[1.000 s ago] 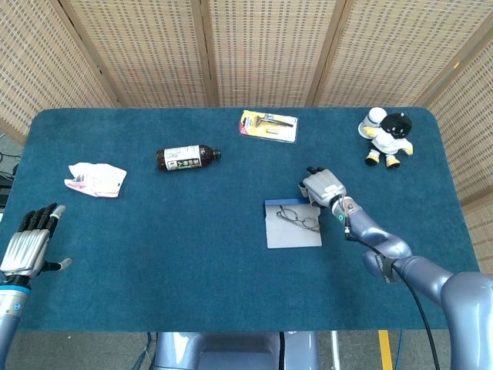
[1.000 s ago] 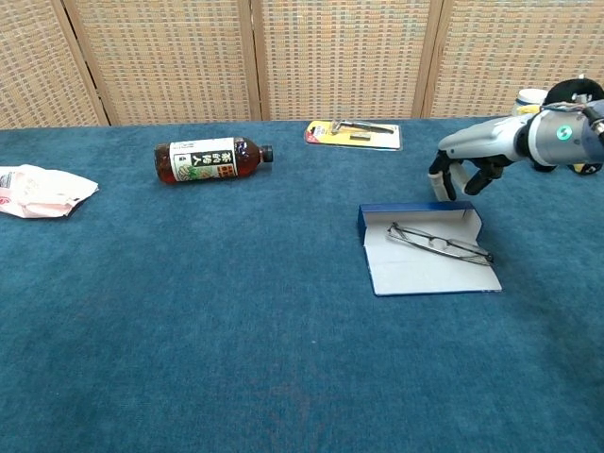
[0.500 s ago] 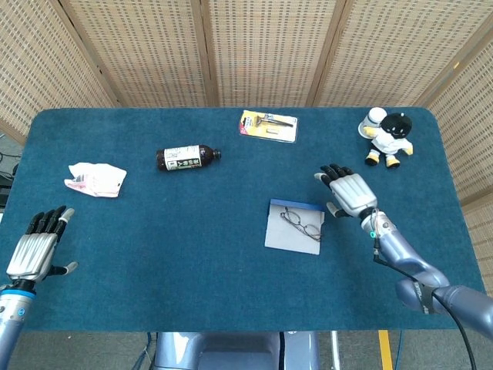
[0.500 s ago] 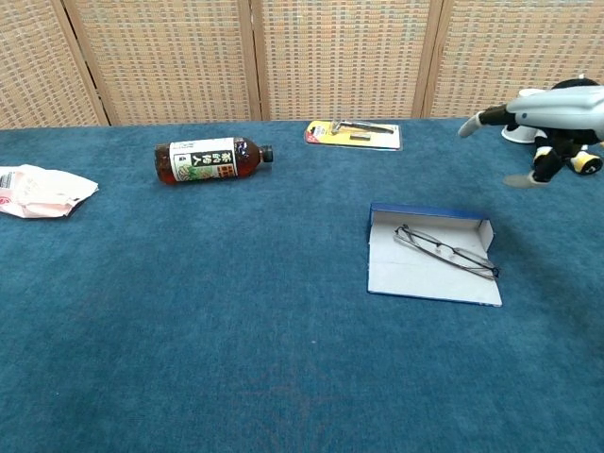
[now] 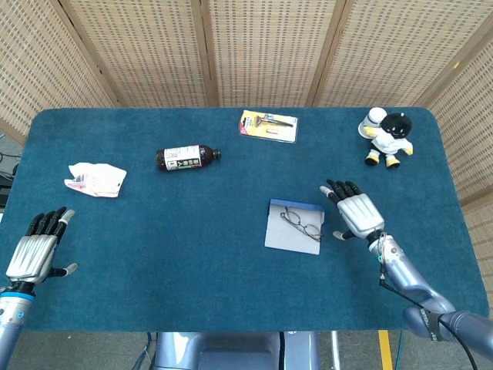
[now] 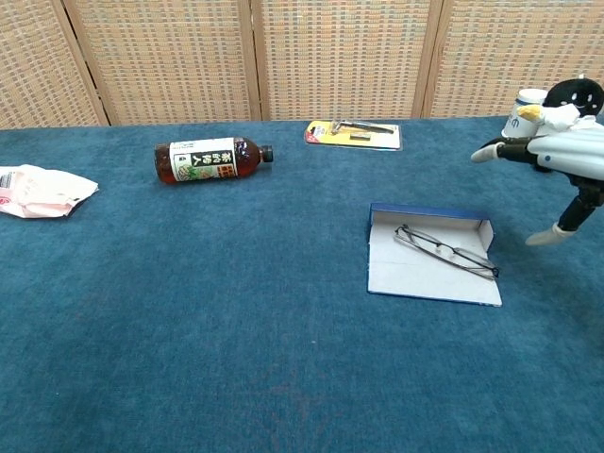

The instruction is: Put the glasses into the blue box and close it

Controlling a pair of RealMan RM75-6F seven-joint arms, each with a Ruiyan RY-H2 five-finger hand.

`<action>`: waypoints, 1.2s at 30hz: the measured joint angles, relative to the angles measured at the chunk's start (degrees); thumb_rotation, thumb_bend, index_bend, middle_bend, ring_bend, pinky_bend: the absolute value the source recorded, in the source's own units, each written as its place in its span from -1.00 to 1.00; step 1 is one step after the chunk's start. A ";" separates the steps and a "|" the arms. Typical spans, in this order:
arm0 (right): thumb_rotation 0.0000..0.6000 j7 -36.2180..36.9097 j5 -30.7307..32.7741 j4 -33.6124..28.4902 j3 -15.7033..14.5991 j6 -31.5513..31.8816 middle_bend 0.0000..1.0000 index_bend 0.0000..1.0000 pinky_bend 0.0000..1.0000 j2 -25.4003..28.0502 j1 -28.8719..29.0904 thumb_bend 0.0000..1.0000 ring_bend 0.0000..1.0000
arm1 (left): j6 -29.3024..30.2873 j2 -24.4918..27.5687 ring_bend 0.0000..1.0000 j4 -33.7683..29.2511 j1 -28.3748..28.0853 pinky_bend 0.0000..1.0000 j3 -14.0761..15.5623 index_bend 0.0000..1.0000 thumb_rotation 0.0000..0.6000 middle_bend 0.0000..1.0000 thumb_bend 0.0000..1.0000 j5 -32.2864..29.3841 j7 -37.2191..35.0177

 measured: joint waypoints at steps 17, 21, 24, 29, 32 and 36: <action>1.00 -3.24 -2.04 7.18 0.57 0.44 -1.00 -1.00 -0.88 -9.41 -0.46 -1.00 -1.00 | -0.57 -0.32 -1.00 0.46 -0.15 -1.00 -0.32 -1.00 1.00 -1.00 -1.00 -0.93 0.23; 1.00 -3.35 -2.23 8.96 0.73 0.18 -1.00 -1.00 -0.88 -10.45 -0.54 -1.00 -1.00 | -0.82 -0.30 -1.00 0.60 -0.19 -1.00 -0.37 -1.00 1.00 -1.00 -1.00 -1.15 0.09; 1.00 -3.21 -2.12 9.89 1.16 -0.12 -1.00 -1.00 -0.88 -11.06 -0.49 -1.00 -1.00 | -0.78 -0.33 -1.00 0.60 -0.18 -1.00 -0.39 -1.00 1.00 -1.00 -1.00 -1.14 0.11; 1.00 -3.05 -1.41 11.52 2.63 -0.58 -1.00 -1.00 -0.88 -12.31 -0.02 -1.00 -1.00 | -0.85 -0.44 -1.00 0.60 -0.21 -1.00 -0.39 -1.00 1.00 -1.00 -1.00 -1.28 0.40; 1.00 -2.81 -0.55 11.96 3.68 -1.09 -1.00 -1.00 -0.88 -12.88 0.32 -1.00 -1.00 | -0.88 -0.50 -1.00 0.60 -0.24 -1.00 -0.41 -1.00 1.00 -1.00 -1.00 -1.37 0.59; 1.00 -3.28 0.67 12.48 4.69 -2.16 -1.00 -1.00 -0.88 -13.66 0.88 -1.00 -1.00 | -0.90 -0.52 -1.00 0.60 -0.25 -1.00 -0.44 -1.00 1.00 -1.00 -1.00 -1.43 0.62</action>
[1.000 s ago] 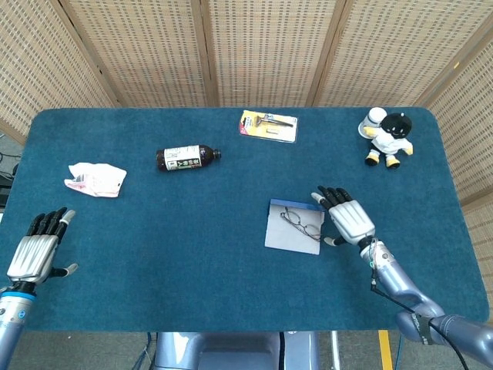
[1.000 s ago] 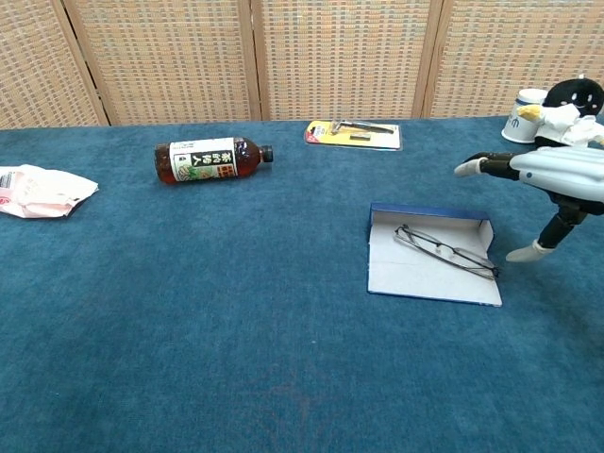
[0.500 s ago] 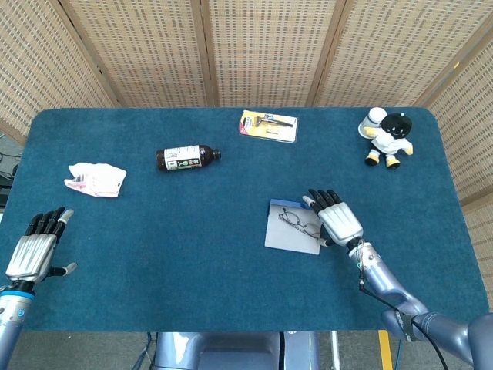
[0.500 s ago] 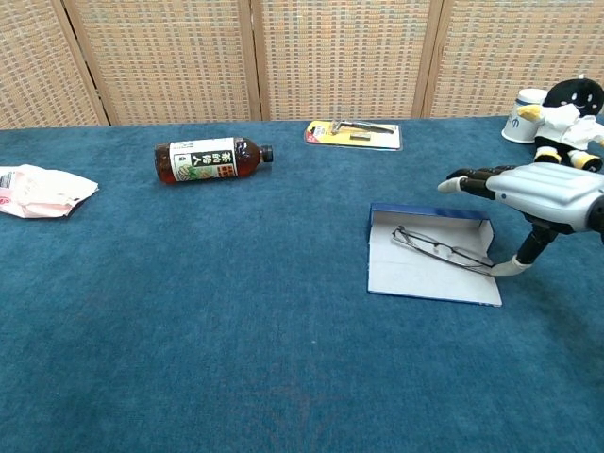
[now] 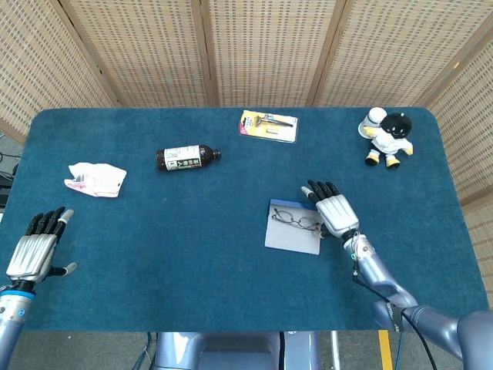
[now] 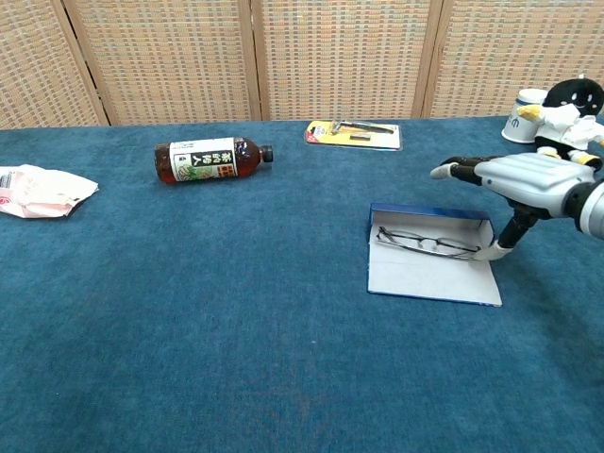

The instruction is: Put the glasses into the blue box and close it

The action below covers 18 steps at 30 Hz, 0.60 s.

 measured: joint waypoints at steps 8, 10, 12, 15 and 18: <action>1.00 -1.27 2.50 0.97 2.56 -0.81 -1.00 -1.00 -0.88 -1.36 1.05 -1.00 -1.00 | -0.17 0.18 -1.00 0.00 -0.02 -1.00 -0.05 -1.00 1.00 -1.00 -1.00 -0.10 -0.38; 1.00 -1.64 3.22 1.29 3.07 -1.06 -1.00 -1.00 -0.88 -1.49 1.23 -1.00 -1.00 | -0.13 0.25 -1.00 0.00 0.01 -1.00 -0.08 -1.00 1.00 -1.00 -1.00 -0.09 -0.53; 1.00 -2.00 3.84 1.37 3.29 -1.41 -1.00 -1.00 -0.88 -1.45 1.28 -1.00 -1.00 | -0.09 0.32 -1.00 -0.01 0.04 -1.00 -0.09 -1.00 1.00 -1.00 -1.00 -0.06 -0.69; 1.00 -2.55 3.96 0.48 3.25 -1.19 -1.00 -1.00 -0.88 -0.85 0.99 -1.00 -1.00 | -0.07 0.43 -1.00 -0.02 0.08 -1.00 -0.10 -1.00 1.00 -1.00 -1.00 0.02 -0.96; 1.00 -2.95 3.61 -1.63 3.03 0.18 -1.00 -1.00 -0.88 0.30 0.24 -1.00 -1.00 | -0.09 0.51 -1.00 -0.04 0.10 -1.00 -0.07 -1.00 1.00 -1.00 -1.00 0.10 -1.14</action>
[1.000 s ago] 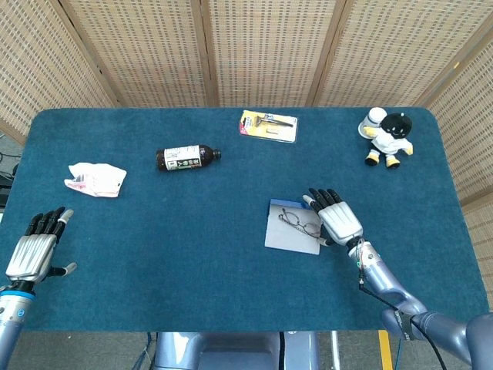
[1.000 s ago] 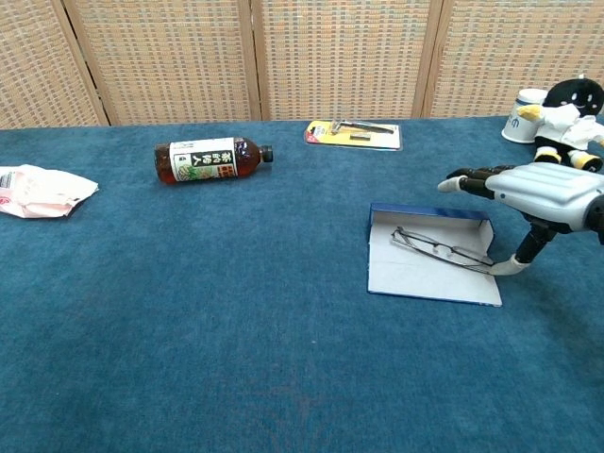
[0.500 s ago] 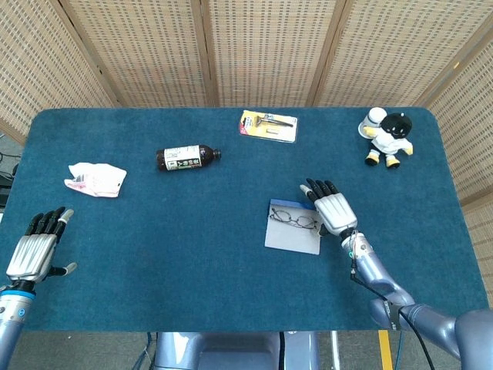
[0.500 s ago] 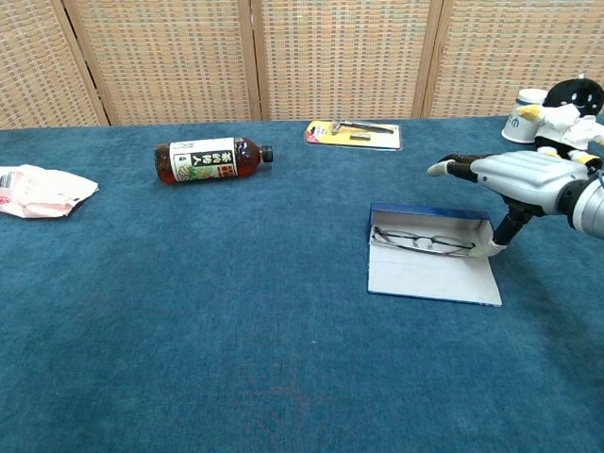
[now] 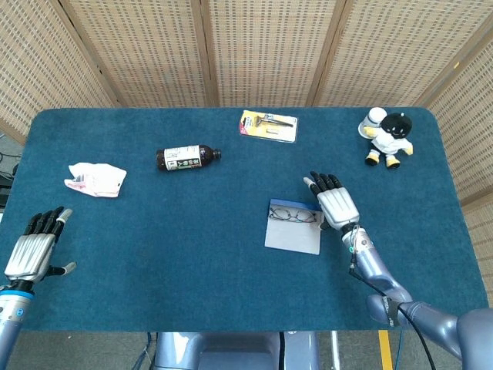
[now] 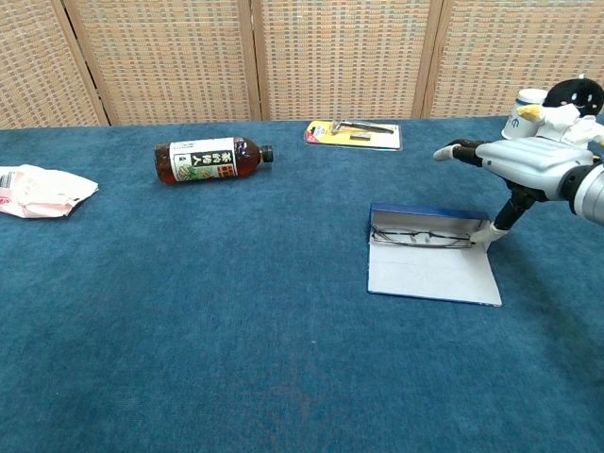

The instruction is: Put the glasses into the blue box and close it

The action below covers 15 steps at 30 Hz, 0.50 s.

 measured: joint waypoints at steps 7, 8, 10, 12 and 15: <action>1.00 -0.11 -3.47 -8.12 -1.62 6.60 -1.00 -0.81 -0.88 3.84 -3.28 -0.97 -1.00 | 0.13 0.10 -1.00 -0.21 0.09 -1.00 0.25 -1.00 1.00 -1.00 -1.00 0.65 -0.17; 1.00 -0.06 -4.46 -9.28 -2.17 7.86 -1.00 -0.70 -0.88 4.24 -3.89 -0.94 -1.00 | 0.25 0.14 -1.00 -0.30 0.14 -1.00 0.31 -1.00 1.00 -1.00 -1.00 0.87 -0.21; 1.00 -0.03 -7.12 -11.54 -3.78 10.56 -1.00 -0.58 -0.88 5.00 -5.28 -0.87 -1.00 | 0.58 0.24 -1.00 -0.46 0.28 -1.00 0.47 -1.00 1.00 -1.00 -1.00 1.39 -0.35; 1.00 -0.43 -9.15 -12.64 -5.38 11.86 -1.00 -0.45 -0.88 5.25 -6.33 -0.81 -1.00 | 0.98 0.35 -1.00 -0.59 0.44 -1.00 0.62 -1.00 1.00 -1.00 -1.00 1.95 -0.47; 1.00 -2.01 -10.71 -12.38 -6.70 12.77 -1.00 -0.30 -0.88 4.29 -7.17 -0.70 -1.00 | 1.85 0.59 -1.00 -0.85 0.83 -1.00 0.94 -1.00 1.00 -1.00 -1.00 3.13 -0.84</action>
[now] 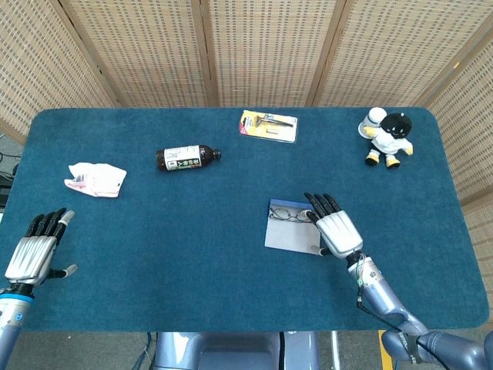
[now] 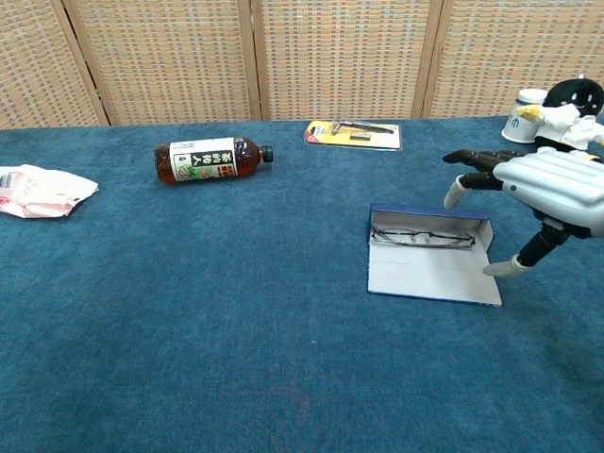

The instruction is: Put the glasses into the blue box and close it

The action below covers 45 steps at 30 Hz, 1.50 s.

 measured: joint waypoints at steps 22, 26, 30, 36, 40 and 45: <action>1.00 -9.05 -0.25 5.85 -0.47 -1.14 -1.00 -0.23 -0.88 -8.43 -0.60 -0.48 -1.00 | 1.75 0.83 -1.00 -0.50 1.20 -1.00 0.70 -1.00 1.00 -1.00 -1.00 2.71 -1.52; 1.00 -9.41 -0.83 7.18 -0.85 -1.18 -1.00 -0.23 -0.88 -9.38 -0.69 -0.48 -1.00 | 1.55 0.83 -1.00 -0.46 1.16 -1.00 0.59 -1.00 1.00 -1.00 -1.00 2.52 -1.48; 1.00 -9.30 -1.41 8.26 -1.04 -1.13 -1.00 -0.23 -0.88 -10.07 -0.72 -0.48 -1.00 | 1.43 0.79 -1.00 -0.38 1.15 -1.00 0.47 -1.00 1.00 -1.00 -1.00 2.32 -1.44; 1.00 -8.99 -1.85 9.57 -1.07 -1.28 -1.00 -0.23 -0.88 -10.84 -0.70 -0.48 -1.00 | 1.31 0.71 -1.00 -0.33 1.15 -1.00 0.39 -1.00 1.00 -1.00 -1.00 2.16 -1.32; 1.00 -8.61 -1.90 10.68 -1.00 -1.56 -1.00 -0.22 -0.88 -11.42 -0.71 -0.37 -1.00 | 1.07 0.59 -1.00 -0.23 1.10 -1.00 0.38 -1.00 1.00 -1.00 -1.00 1.99 -1.12; 1.00 -8.07 -2.35 11.56 -0.83 -1.19 -1.00 -0.12 -0.88 -11.86 -0.74 0.00 -1.00 | 1.02 0.48 -1.00 -0.16 1.08 -1.00 0.29 -1.00 1.00 -1.00 -1.00 1.81 -0.93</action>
